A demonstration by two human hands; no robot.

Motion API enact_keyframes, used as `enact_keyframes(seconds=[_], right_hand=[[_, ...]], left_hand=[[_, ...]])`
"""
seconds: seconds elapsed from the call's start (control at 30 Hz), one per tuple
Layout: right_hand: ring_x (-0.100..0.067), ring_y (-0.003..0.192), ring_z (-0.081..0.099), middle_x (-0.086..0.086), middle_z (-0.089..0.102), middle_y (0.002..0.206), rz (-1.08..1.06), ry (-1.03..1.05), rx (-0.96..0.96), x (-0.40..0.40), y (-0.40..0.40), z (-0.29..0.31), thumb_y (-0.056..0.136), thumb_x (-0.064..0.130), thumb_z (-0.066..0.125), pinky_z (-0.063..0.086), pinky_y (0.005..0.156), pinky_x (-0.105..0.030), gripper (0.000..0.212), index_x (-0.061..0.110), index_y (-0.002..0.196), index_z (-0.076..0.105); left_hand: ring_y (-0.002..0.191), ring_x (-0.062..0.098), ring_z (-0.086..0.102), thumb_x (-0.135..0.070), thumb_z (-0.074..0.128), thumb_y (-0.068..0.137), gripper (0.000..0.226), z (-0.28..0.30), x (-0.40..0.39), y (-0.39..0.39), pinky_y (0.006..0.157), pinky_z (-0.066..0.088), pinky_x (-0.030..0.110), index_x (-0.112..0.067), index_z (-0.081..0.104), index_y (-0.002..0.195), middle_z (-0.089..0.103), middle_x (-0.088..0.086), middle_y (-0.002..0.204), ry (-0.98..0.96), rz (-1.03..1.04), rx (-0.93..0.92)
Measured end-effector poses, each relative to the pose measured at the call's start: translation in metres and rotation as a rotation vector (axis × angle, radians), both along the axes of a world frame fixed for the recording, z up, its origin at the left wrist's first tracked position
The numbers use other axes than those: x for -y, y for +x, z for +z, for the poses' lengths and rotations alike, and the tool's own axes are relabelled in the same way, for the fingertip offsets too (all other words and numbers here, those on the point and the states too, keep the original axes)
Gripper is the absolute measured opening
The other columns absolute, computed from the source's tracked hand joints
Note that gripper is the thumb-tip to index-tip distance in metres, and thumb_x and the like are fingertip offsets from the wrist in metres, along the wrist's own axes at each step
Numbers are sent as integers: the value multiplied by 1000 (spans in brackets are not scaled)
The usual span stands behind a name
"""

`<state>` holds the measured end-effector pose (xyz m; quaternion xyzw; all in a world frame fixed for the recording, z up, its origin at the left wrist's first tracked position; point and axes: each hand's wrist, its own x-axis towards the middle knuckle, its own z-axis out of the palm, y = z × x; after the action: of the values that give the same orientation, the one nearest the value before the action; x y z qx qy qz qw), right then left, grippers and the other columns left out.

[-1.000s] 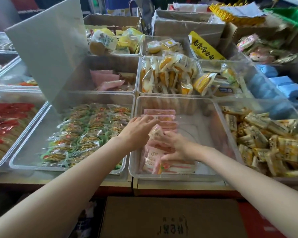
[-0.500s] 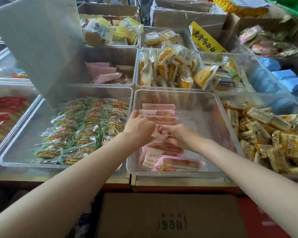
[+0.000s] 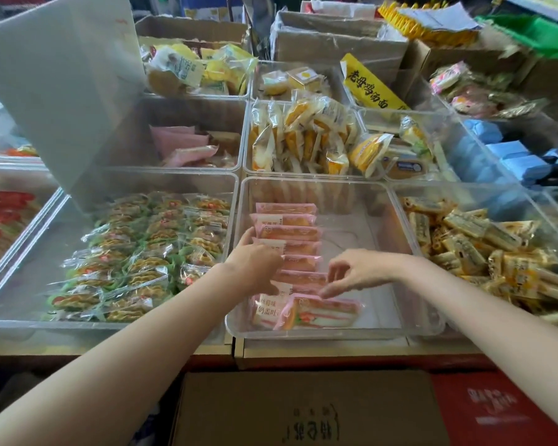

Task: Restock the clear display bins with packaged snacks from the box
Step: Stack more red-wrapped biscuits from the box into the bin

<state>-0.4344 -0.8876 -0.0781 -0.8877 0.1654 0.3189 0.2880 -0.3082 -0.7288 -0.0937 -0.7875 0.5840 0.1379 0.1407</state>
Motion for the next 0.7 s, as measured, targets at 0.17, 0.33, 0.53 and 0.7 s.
enact_keyframes(seconds=[0.17,0.33,0.53,0.7], right_hand=[[-20,86,62,-5,64,101,204,-199,-3,-26,-12,-12,80,24,72,48,69,-26,32,9,108,64],[-23,73,60,-8,64,82,242,-197,120,-48,-1,-4,82,23,69,48,60,-29,26,0,94,64],[-22,119,48,-7,50,133,598,-447,108,-84,28,-9,89,25,60,40,84,-28,54,10,137,40],[-13,64,60,-5,65,89,141,-113,88,-63,20,-5,81,22,72,51,53,-20,27,6,101,64]], left_hand=[[117,19,50,-40,64,84,37,-15,15,-18,106,24,39,-20,60,114,60,-3,119,70,-61,97],[105,19,58,-19,54,91,17,-3,19,-13,103,31,39,-15,63,106,64,1,110,76,-154,178],[109,19,56,-30,54,91,23,8,12,-11,104,32,37,-20,62,110,63,-1,113,116,-166,173],[101,19,60,-19,45,94,18,18,-16,4,100,35,35,-16,61,102,65,0,106,-84,-56,101]])
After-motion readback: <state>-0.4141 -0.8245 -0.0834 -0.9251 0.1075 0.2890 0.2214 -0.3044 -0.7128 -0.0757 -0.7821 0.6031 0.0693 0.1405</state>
